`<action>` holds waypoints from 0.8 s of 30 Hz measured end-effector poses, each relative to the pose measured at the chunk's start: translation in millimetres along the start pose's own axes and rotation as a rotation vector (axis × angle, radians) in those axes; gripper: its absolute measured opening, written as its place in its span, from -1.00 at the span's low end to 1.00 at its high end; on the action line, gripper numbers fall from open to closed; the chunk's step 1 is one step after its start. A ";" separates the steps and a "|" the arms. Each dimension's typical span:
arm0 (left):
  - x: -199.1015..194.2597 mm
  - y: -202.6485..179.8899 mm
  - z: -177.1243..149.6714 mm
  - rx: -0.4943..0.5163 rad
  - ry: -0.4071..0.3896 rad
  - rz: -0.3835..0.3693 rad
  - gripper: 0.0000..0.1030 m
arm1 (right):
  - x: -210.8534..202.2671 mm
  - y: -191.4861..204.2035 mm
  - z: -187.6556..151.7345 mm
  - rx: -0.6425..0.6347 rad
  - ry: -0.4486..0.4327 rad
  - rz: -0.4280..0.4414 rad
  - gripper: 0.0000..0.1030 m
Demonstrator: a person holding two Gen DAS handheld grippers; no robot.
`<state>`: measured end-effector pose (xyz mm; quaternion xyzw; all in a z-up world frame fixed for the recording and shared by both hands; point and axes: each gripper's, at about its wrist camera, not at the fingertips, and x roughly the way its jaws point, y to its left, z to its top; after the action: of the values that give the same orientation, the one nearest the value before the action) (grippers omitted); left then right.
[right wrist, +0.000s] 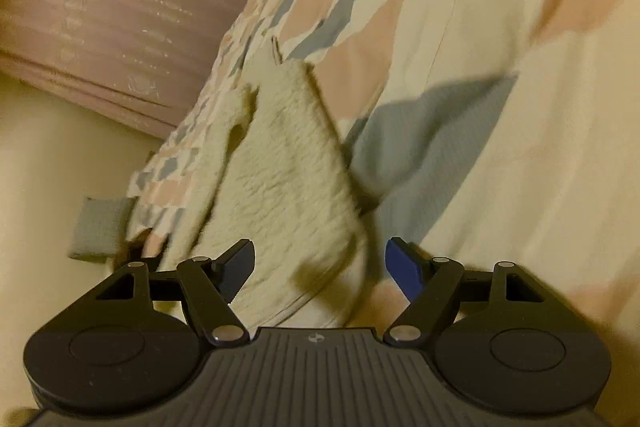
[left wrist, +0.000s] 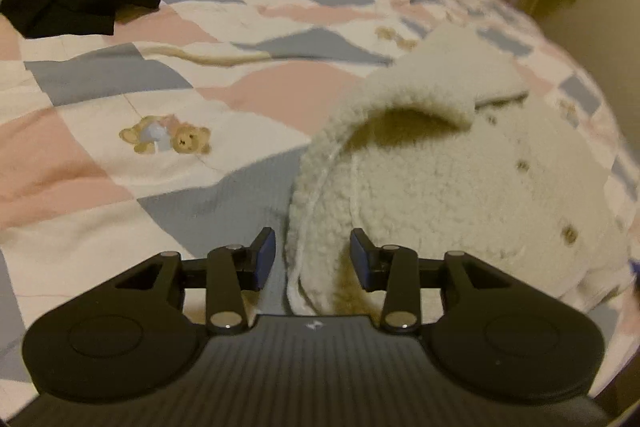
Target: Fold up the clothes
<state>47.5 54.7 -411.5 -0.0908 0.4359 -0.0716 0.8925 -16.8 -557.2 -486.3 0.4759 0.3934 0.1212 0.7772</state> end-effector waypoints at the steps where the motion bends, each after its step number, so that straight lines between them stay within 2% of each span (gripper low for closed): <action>1: 2.3 5.3 1.5 -0.039 0.006 -0.004 -0.19 | 2.1 0.9 0.5 0.012 0.008 0.003 0.46; 3: 7.0 15.5 4.2 -0.114 0.016 -0.015 -0.18 | 7.6 0.9 2.3 0.018 0.007 -0.038 0.36; 6: 13.4 22.9 5.0 -0.157 0.018 -0.055 -0.11 | 16.5 -1.3 2.4 0.025 -0.010 -0.058 0.36; 8: 20.6 23.0 4.3 -0.164 0.031 -0.090 0.04 | 24.6 1.4 2.8 -0.002 -0.011 -0.059 0.41; 10: 27.9 20.5 2.7 -0.160 0.052 -0.126 0.02 | 32.1 3.4 3.2 -0.026 -0.010 -0.061 0.41; 12: 33.1 12.0 2.2 -0.115 0.074 -0.126 -0.03 | 40.1 3.8 4.5 -0.032 -0.007 -0.049 0.41; 13: 33.9 6.6 2.4 -0.088 0.080 -0.119 -0.18 | 44.4 4.8 5.1 -0.035 0.000 -0.042 0.40; 15: 33.4 -0.6 3.8 -0.072 0.101 -0.127 -0.37 | 52.4 7.9 5.7 -0.033 0.027 -0.034 0.18; 16: 31.6 -3.6 5.3 -0.072 0.114 -0.134 -0.61 | 56.2 9.5 5.5 -0.022 0.048 -0.035 -0.37; 17: 28.7 -6.3 7.0 -0.066 0.117 -0.145 -0.78 | 60.0 11.2 5.3 -0.011 0.068 -0.035 -0.66; 20: 6.7 -14.8 13.5 -0.020 0.078 -0.152 -0.81 | 53.8 29.2 3.7 -0.043 0.041 -0.071 -0.72; 24: -35.9 -16.7 12.2 -0.008 -0.010 -0.227 -0.81 | 6.2 54.2 6.7 -0.075 -0.090 -0.031 -0.75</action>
<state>34.4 47.1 -373.0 -0.1436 0.4184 -0.1701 0.8805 2.2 -530.0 -442.5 0.4452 0.3603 0.1024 0.8133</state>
